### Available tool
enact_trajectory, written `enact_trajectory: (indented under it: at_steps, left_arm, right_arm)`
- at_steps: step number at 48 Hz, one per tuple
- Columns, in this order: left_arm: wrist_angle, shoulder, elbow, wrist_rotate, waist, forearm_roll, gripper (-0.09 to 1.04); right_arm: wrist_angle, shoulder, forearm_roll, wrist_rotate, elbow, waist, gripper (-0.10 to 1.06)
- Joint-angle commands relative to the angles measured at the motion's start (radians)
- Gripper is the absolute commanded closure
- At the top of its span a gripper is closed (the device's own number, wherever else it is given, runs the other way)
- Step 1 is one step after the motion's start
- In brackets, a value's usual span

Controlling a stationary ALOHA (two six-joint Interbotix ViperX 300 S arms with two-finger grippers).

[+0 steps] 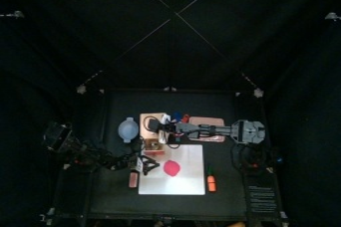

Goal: Get the cutter from the drawer then cut the dough then place the extra dough in the bowl
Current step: Place the cutter on the board

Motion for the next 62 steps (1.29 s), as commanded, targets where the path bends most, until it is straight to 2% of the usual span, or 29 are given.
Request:
enact_trajectory:
  at_steps: [1,12,20,25,29,36,44,50,62]
  left_arm:
    - [-0.040,-0.063,0.015,0.009,-0.003,0.126,0.06]
    - [-0.098,-0.199,0.107,0.060,0.028,0.279,0.08]
    - [-0.120,-0.321,0.178,0.178,0.080,0.290,0.11]
    - [-0.121,-0.399,0.224,0.285,0.115,0.295,0.16]
    - [-0.121,-0.451,0.255,0.371,0.146,0.299,0.19]
    - [-0.120,-0.518,0.301,0.529,0.199,0.322,0.25]
    - [-0.120,-0.552,0.311,0.695,0.249,0.345,0.32]
    - [-0.120,-0.554,0.311,0.762,0.279,0.345,0.35]
    - [-0.114,-0.554,0.324,0.765,0.288,0.345,0.35]
  right_arm:
    - [0.014,0.018,0.005,0.002,-0.002,0.006,0.93]
    - [0.014,-0.005,0.000,0.000,-0.040,0.048,0.93]
    - [0.017,-0.031,0.005,0.000,-0.057,0.078,0.92]
    - [0.032,-0.046,0.006,0.000,-0.058,0.100,0.90]
    - [0.055,-0.054,0.006,0.000,-0.060,0.115,0.84]
    - [0.117,-0.061,0.014,0.003,-0.074,0.140,0.61]
    - [0.172,-0.060,0.054,0.011,-0.106,0.149,0.39]
    - [0.184,-0.044,0.058,0.026,-0.130,0.143,0.36]
    - [0.233,-0.003,0.057,0.029,-0.178,0.138,0.36]
